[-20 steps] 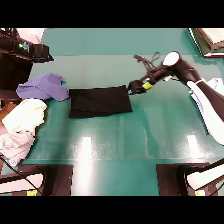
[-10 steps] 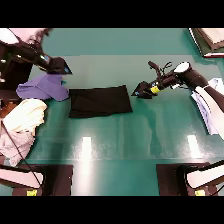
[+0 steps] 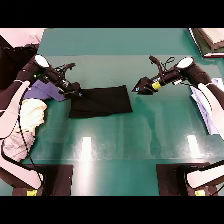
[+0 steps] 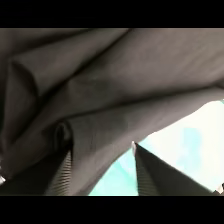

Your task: Fold the shirts.

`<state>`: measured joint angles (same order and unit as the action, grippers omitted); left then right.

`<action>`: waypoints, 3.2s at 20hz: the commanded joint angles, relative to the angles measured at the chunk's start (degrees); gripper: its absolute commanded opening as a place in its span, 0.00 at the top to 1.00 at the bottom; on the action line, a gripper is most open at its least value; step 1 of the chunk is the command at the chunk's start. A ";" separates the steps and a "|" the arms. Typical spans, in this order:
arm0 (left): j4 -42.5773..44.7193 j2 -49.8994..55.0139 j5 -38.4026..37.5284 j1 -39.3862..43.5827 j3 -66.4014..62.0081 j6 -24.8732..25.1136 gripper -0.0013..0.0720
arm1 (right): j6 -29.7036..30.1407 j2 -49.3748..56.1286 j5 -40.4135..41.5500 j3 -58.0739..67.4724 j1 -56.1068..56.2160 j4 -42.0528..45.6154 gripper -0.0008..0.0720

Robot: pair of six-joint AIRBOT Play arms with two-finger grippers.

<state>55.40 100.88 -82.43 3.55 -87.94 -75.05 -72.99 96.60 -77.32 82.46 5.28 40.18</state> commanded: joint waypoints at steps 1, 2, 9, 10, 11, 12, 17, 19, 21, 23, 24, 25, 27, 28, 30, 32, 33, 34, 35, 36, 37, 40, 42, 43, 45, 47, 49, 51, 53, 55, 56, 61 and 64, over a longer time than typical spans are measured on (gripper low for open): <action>-0.59 0.26 1.75 0.63 1.27 0.11 0.66 | -0.04 -0.04 -1.36 0.39 -0.04 0.04 0.26; -0.50 0.15 1.46 0.63 1.22 0.09 0.68 | -0.04 -0.04 -1.57 0.39 -0.04 0.04 0.26; 2.99 -4.17 -9.20 0.66 0.59 4.35 0.95 | -0.02 -0.04 -3.74 0.39 -0.11 0.13 0.26; 5.88 -6.38 -10.75 0.76 1.25 5.49 0.95 | -0.02 -0.04 -4.13 0.39 -0.31 0.42 0.26; 9.27 -8.50 -12.20 1.05 2.43 5.44 0.95 | -0.02 -0.04 -4.61 0.39 -0.33 0.46 0.26; 12.46 -10.54 -14.27 1.14 4.15 4.98 0.95 | -0.02 -0.04 -4.76 0.39 -0.33 0.52 0.26; 13.77 -13.88 -14.60 1.11 9.18 1.46 0.02 | -0.02 -0.02 -3.43 0.39 -0.33 0.55 0.26; 13.25 -14.05 -10.38 1.11 8.44 1.03 0.10 | -0.09 -0.02 -2.43 0.39 -0.33 2.23 0.26; 10.64 -14.05 -6.88 1.11 7.04 -0.46 0.10 | -0.46 -0.02 0.39 -0.72 -0.26 6.54 0.26; 5.38 -14.05 -4.11 1.11 6.51 -0.57 0.10 | -0.85 -0.02 5.16 -4.13 -0.59 4.92 0.26; 3.04 -14.05 -3.08 1.11 6.51 -0.48 0.33 | -0.90 -0.02 8.13 -6.51 -0.61 3.02 0.26; 0.79 -14.05 -2.05 1.11 6.51 0.28 0.73 | -0.85 -0.02 10.73 -8.79 -0.48 0.98 0.26; -4.28 -14.05 0.26 1.11 6.51 2.19 0.95 | 1.55 0.00 15.61 -12.66 0.48 -4.04 0.26; -6.40 -14.05 1.64 1.11 6.51 2.27 0.95 | 3.23 0.00 17.22 -13.68 1.44 -6.25 0.26; -8.55 -14.05 4.20 1.11 6.51 3.04 0.95 | 4.04 0.04 20.85 -14.67 4.15 -7.69 0.26; -9.53 -14.05 5.57 1.11 6.51 3.06 0.95 | 4.04 1.01 22.14 -14.03 6.80 -8.24 0.26; -9.79 -14.05 6.03 1.11 6.51 3.04 0.95 | 4.02 2.36 21.66 -12.87 8.09 -9.35 0.26; -9.94 -14.05 6.51 1.11 6.51 3.06 0.95 | 4.04 4.09 20.96 -11.37 9.31 -10.05 0.26; -10.08 -14.05 6.51 1.11 6.51 3.06 0.95 | 4.02 6.21 19.91 -9.29 10.62 -10.82 0.26; -10.05 -14.05 6.32 1.11 6.51 3.06 0.95 | 4.04 8.15 19.10 -7.04 11.87 -11.65 0.26; -10.05 -14.05 5.95 1.11 6.51 3.06 0.95 | 4.04 9.92 18.86 -4.72 13.14 -12.57 0.26; -10.03 -14.05 4.81 1.11 6.51 3.08 0.95 | 4.68 12.96 18.97 1.14 16.22 -12.61 0.59; -9.99 -14.05 4.52 1.11 6.51 3.08 0.95 | 7.26 13.31 17.97 3.45 17.51 -12.59 0.94; -9.99 -14.05 4.46 1.11 6.51 3.10 0.95 | 8.68 13.31 16.61 4.52 17.70 -12.52 0.97; -9.99 -14.05 4.35 1.11 6.51 3.10 0.95 | 9.01 12.76 13.77 6.23 17.31 -11.45 0.97; -9.97 -14.05 3.54 1.11 6.51 3.61 0.95 | 6.38 9.49 13.55 5.29 14.91 -9.07 0.97; -9.81 -14.05 3.34 1.11 6.51 4.11 0.95 | 4.26 3.61 14.84 1.60 10.12 -4.46 0.97; -9.81 -14.05 3.39 1.11 6.51 4.09 0.95 | 4.20 -3.30 15.21 -3.21 2.99 -1.14 0.97; -9.84 -14.05 3.69 1.11 6.51 3.91 0.95 | 3.85 -10.10 16.63 -7.63 -5.99 0.96 0.97; -9.99 -14.05 4.17 1.11 6.51 3.82 0.95 | 3.82 -15.63 19.71 -10.95 -15.58 1.95 0.97; -10.03 -14.05 4.74 1.11 6.51 3.06 0.95 | 3.82 -17.33 20.90 -11.76 -20.00 1.90 0.97; -11.30 -14.05 5.97 1.11 6.54 2.69 0.95 | 5.57 -17.38 22.12 -6.97 -36.24 1.92 0.97; -11.28 -14.03 6.16 1.11 6.54 1.51 0.95 | 5.53 -13.94 23.23 -1.11 -39.47 1.84 0.97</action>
<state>44.36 86.87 -76.71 4.67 -81.36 -72.69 -67.85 81.01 -55.48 77.36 -29.41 41.91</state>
